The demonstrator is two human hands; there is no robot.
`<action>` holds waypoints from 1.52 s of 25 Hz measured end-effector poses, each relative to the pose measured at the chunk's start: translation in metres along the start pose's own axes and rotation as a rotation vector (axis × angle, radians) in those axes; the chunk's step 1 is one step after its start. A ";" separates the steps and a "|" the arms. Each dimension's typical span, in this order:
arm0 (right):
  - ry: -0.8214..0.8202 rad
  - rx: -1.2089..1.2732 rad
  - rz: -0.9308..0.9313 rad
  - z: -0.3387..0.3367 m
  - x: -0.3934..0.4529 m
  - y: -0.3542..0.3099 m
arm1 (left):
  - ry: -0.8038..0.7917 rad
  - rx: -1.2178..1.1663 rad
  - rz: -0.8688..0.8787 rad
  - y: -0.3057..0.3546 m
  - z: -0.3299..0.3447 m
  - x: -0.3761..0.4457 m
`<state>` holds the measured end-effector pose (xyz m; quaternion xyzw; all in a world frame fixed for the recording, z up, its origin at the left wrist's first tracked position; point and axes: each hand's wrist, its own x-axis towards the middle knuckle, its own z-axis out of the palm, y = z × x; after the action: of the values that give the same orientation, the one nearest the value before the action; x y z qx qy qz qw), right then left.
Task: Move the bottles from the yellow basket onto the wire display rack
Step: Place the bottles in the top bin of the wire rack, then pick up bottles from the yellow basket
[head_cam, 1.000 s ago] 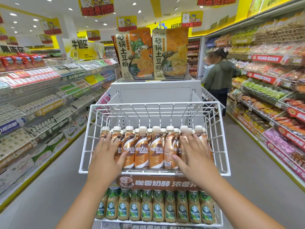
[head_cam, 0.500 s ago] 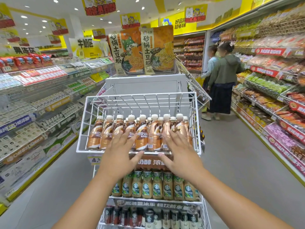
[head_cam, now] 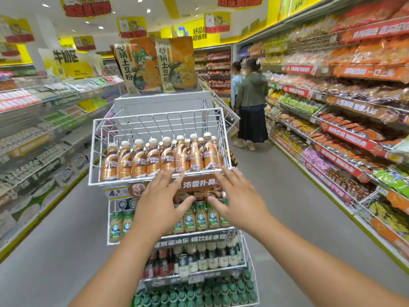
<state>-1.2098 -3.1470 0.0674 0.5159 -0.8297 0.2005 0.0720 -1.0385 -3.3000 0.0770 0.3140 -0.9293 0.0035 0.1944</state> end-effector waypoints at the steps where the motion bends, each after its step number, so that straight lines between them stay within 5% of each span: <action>1: 0.003 -0.007 0.019 -0.005 -0.019 -0.005 | 0.000 -0.005 0.018 0.003 -0.005 -0.014; 8: 0.014 -0.108 0.200 -0.059 -0.158 -0.026 | -0.023 -0.048 0.162 0.050 -0.032 -0.100; 15: 0.047 -0.289 0.514 -0.118 -0.304 0.003 | 0.009 -0.068 0.344 0.166 -0.036 -0.166; 30: 0.173 -0.363 0.952 -0.271 -0.799 0.170 | -0.139 -0.338 0.851 0.614 -0.031 -0.431; 38: 0.160 -0.303 1.065 -0.308 -0.926 0.243 | -0.295 -0.414 1.019 0.762 -0.017 -0.507</action>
<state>-1.0284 -2.1615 -0.0179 -0.0074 -0.9872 0.1263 0.0968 -1.1089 -2.3910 -0.0038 -0.2213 -0.9620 -0.1293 0.0937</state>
